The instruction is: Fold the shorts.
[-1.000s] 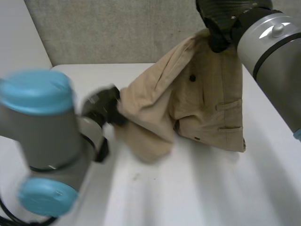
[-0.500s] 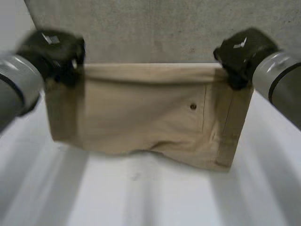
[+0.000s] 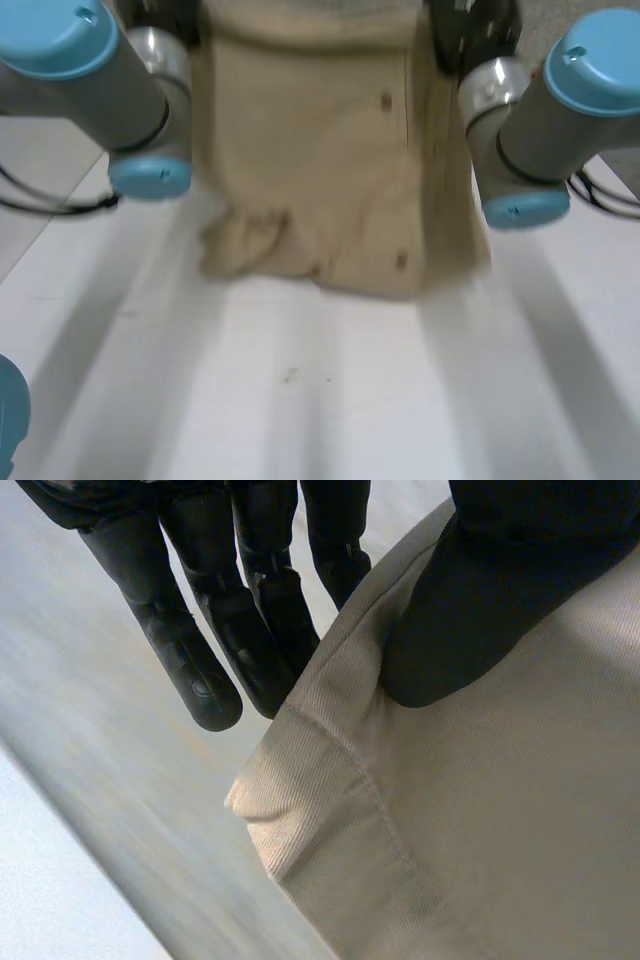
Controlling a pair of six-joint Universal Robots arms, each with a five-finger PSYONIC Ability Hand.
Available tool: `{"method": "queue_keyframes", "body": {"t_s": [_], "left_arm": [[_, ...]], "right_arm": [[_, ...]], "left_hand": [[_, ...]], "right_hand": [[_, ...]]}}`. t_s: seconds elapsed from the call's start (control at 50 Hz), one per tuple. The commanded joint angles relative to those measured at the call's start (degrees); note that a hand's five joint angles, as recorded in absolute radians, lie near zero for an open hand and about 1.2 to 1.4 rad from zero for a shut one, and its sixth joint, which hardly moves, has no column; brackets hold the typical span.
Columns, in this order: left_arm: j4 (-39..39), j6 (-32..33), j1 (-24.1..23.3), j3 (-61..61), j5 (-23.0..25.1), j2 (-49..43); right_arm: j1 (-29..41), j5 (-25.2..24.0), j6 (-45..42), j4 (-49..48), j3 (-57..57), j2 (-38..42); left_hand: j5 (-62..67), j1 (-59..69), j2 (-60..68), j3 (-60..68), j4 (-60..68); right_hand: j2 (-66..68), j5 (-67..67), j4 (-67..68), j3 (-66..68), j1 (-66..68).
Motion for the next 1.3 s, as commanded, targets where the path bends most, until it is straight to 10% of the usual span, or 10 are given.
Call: {"method": "queue_keyframes", "body": {"t_s": [0.02, 0.26, 0.68, 1.0, 1.3], "left_arm": [[23.8, 3.9, -1.7, 0.6, 0.0, 4.9], [19.1, -8.3, -0.5, -25.3, -0.7, 11.0], [14.3, -8.3, -6.0, -61.7, -0.6, 8.5], [-9.9, -8.3, -6.3, -66.9, -0.5, 17.8], [-31.0, -7.8, -8.2, -77.3, 0.5, 32.5]], "right_arm": [[0.4, -0.8, 0.1, -22.0, -1.1, -3.0], [0.6, -1.2, 0.2, -11.0, 7.6, -2.5], [-0.2, -0.7, 0.4, 11.9, 26.2, 5.9], [-3.8, -1.5, 5.0, 22.4, 38.8, -8.0], [-5.6, -1.7, -14.8, 39.5, 53.2, -20.2]], "left_hand": [[14.0, 13.9, 11.3, 11.6, 11.4], [14.0, 13.9, 11.3, 11.6, 11.4], [14.0, 13.9, 11.3, 11.6, 11.4], [14.0, 13.9, 11.3, 11.6, 11.4], [14.0, 13.9, 11.3, 11.6, 11.4]], "right_hand": [[12.1, 15.0, 11.5, 12.2, 23.5], [12.1, 15.0, 11.5, 12.2, 23.5], [12.1, 15.0, 11.5, 12.2, 23.5], [12.1, 15.0, 11.5, 12.2, 23.5], [12.1, 15.0, 11.5, 12.2, 23.5]]}}
